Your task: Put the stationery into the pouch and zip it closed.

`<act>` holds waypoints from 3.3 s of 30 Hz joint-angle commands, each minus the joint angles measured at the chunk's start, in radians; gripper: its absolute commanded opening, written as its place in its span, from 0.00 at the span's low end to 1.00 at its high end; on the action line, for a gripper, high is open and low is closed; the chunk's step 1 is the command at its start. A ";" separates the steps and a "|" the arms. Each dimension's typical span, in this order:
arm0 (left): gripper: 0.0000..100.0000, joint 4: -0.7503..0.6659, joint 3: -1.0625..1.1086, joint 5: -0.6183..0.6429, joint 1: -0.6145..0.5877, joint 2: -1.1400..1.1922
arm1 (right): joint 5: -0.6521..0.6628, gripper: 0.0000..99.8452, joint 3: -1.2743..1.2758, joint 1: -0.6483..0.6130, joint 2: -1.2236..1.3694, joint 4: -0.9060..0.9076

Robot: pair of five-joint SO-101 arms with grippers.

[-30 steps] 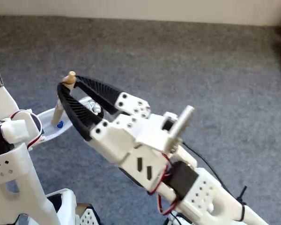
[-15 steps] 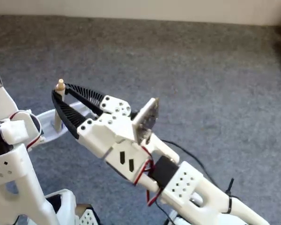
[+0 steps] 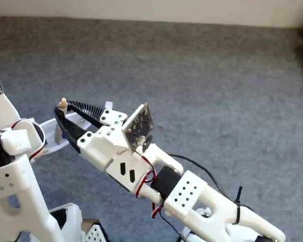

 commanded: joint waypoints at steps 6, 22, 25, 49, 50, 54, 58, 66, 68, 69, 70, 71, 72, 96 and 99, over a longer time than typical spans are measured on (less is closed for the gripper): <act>0.01 -0.012 0.030 0.005 0.013 0.028 | 0.012 0.02 -0.015 -0.013 -0.008 -0.031; 0.01 -0.012 0.030 0.005 0.013 0.028 | 0.011 0.13 -0.010 -0.012 -0.018 -0.030; 0.01 -0.012 0.030 0.005 0.013 0.028 | 0.011 0.13 -0.010 -0.012 -0.018 -0.030; 0.01 -0.012 0.030 0.005 0.012 0.028 | 0.009 0.13 -0.397 0.070 -0.099 0.777; 0.01 -0.012 0.030 0.005 0.012 0.028 | 0.009 0.13 -0.420 0.085 -0.097 0.806; 0.01 -0.012 0.030 0.005 0.013 0.028 | 0.009 0.13 -0.507 0.133 -0.097 0.915; 0.01 -0.012 0.030 0.005 0.013 0.028 | 0.011 0.13 -0.596 0.177 -0.096 1.024; 0.01 -0.012 0.030 0.005 0.013 0.028 | 0.008 0.13 -0.633 0.254 -0.096 1.187; 0.01 -0.012 0.031 0.005 0.013 0.028 | 0.003 0.13 -0.627 0.271 -0.096 1.202; 0.01 -0.012 0.031 0.005 0.013 0.028 | 0.003 0.13 -0.608 0.280 -0.093 1.210; 0.01 -0.012 0.031 0.005 0.013 0.028 | 0.003 0.13 -0.585 0.292 -0.082 1.213; 0.01 -0.012 0.031 0.005 0.013 0.028 | 0.003 0.13 -0.565 0.308 -0.065 1.214; 0.01 -0.012 0.031 0.005 0.013 0.028 | 0.003 0.13 -0.549 0.321 -0.048 1.211; 0.01 -0.012 0.031 0.005 0.008 0.028 | -0.229 0.13 -0.529 0.364 0.495 1.211; 0.01 -0.012 0.031 0.005 0.008 0.028 | -0.245 0.13 -0.530 0.364 0.581 1.210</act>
